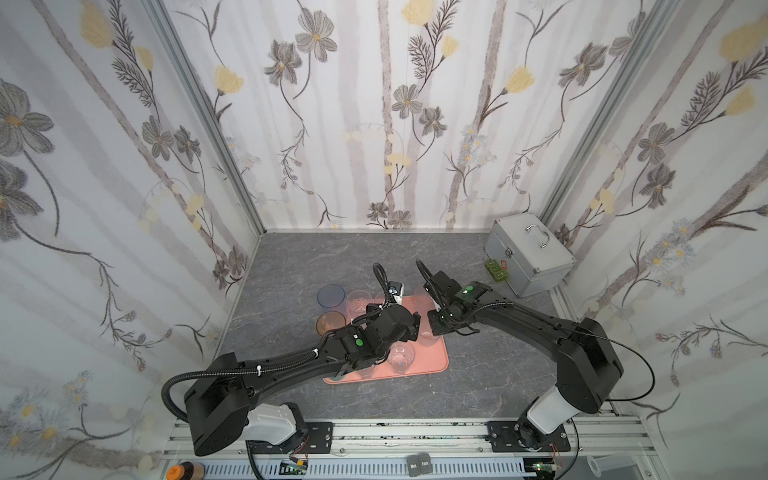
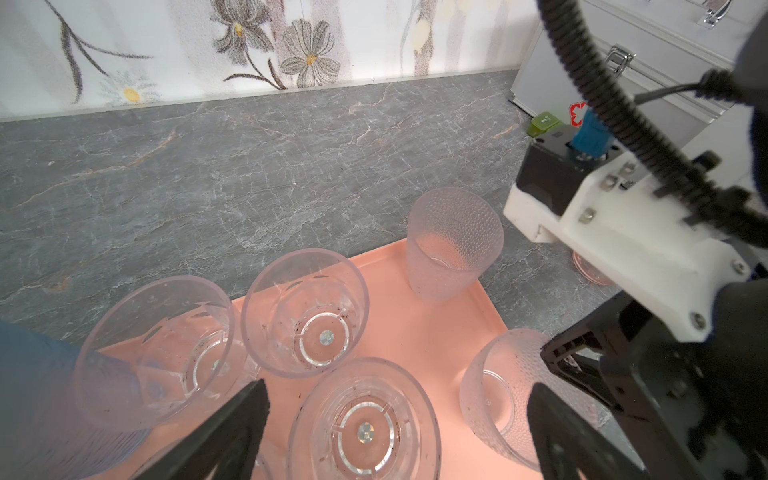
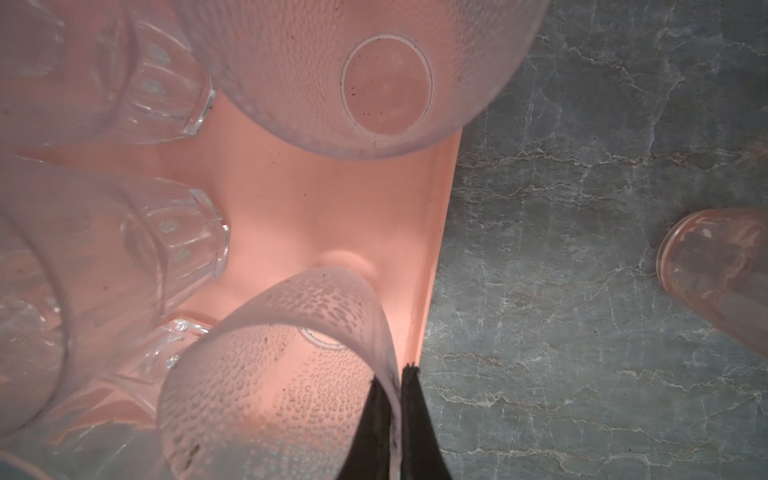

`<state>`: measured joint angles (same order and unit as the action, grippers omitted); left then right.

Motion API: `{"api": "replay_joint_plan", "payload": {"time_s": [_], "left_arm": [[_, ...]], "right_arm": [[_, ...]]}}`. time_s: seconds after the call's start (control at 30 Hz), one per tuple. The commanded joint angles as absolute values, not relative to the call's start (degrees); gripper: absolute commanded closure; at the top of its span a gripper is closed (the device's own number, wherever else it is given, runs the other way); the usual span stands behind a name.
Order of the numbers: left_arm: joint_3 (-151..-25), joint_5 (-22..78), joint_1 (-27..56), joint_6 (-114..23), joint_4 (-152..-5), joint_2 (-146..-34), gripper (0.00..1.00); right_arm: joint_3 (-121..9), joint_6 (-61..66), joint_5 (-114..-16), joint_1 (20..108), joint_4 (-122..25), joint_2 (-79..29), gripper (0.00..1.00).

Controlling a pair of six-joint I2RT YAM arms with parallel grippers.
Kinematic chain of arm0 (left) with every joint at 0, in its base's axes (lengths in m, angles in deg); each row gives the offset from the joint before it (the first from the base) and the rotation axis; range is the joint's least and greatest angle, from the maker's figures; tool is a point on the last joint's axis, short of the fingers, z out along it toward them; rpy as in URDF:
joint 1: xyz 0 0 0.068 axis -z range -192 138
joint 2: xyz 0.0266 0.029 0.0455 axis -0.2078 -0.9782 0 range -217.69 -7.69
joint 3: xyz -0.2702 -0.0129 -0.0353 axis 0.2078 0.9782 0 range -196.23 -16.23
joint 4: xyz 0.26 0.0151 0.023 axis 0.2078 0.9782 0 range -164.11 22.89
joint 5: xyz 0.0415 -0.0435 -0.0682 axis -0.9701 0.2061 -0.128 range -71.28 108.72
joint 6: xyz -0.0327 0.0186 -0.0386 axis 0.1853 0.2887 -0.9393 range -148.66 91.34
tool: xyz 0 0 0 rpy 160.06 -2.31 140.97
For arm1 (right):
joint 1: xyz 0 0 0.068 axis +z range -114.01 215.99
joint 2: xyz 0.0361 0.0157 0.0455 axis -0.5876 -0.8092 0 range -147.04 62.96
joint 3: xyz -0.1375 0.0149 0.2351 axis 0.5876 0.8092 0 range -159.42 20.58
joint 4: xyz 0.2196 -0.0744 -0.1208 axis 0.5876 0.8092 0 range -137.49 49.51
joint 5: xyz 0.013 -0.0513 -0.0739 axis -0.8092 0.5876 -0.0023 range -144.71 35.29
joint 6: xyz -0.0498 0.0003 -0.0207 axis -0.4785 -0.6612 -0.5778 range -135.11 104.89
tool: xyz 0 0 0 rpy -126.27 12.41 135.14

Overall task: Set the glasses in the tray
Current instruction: 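Carry the frosted glass onto the tray and lower it beside the first, then open the right gripper and move it over the pink plastic cup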

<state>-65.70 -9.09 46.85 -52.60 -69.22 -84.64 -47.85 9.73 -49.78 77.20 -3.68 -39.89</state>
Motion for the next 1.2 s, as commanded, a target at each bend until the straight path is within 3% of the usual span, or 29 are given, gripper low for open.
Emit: {"api": "replay_joint_plan", "payload": {"time_s": [0.0, 0.4, 0.5, 0.67, 0.77, 0.93, 1.17], "left_arm": [[-65.54, -9.69, 46.89, -53.44, -69.76, -84.99, 0.0], [-65.18, -9.5, 46.89, -53.53, -69.8, -86.11, 0.0], [-64.92, -9.66, 46.94, -53.7, -69.8, -85.89, 0.0], [-65.0, -9.97, 46.98, -53.71, -69.8, -85.41, 0.0], [-65.66, -11.82, 47.71, -52.89, -69.63, -85.17, 0.0], [-68.13, -13.35, 49.98, -51.45, -69.62, -85.54, 0.0], [-74.86, -12.13, 54.29, -48.89, -69.65, -93.86, 0.0]], "right_arm": [[-48.8, 8.65, -47.93, 77.23, -5.31, -41.39, 1.0], [-52.35, 7.3, -45.83, 76.54, -5.53, -45.15, 0.99], [-52.63, 7.12, -45.66, 76.42, -4.84, -44.61, 0.93], [-52.42, 7.76, -43.9, 75.81, -4.51, -39.89, 0.72], [-52.08, 8.39, -44.04, 74.13, -3.99, -35.82, 0.68], [-48.24, 8.89, -44.16, 67.18, -3.95, -26.51, 0.68], [-37.44, 8.97, -48.44, 48.02, -10.66, -16.73, 0.66]]}}
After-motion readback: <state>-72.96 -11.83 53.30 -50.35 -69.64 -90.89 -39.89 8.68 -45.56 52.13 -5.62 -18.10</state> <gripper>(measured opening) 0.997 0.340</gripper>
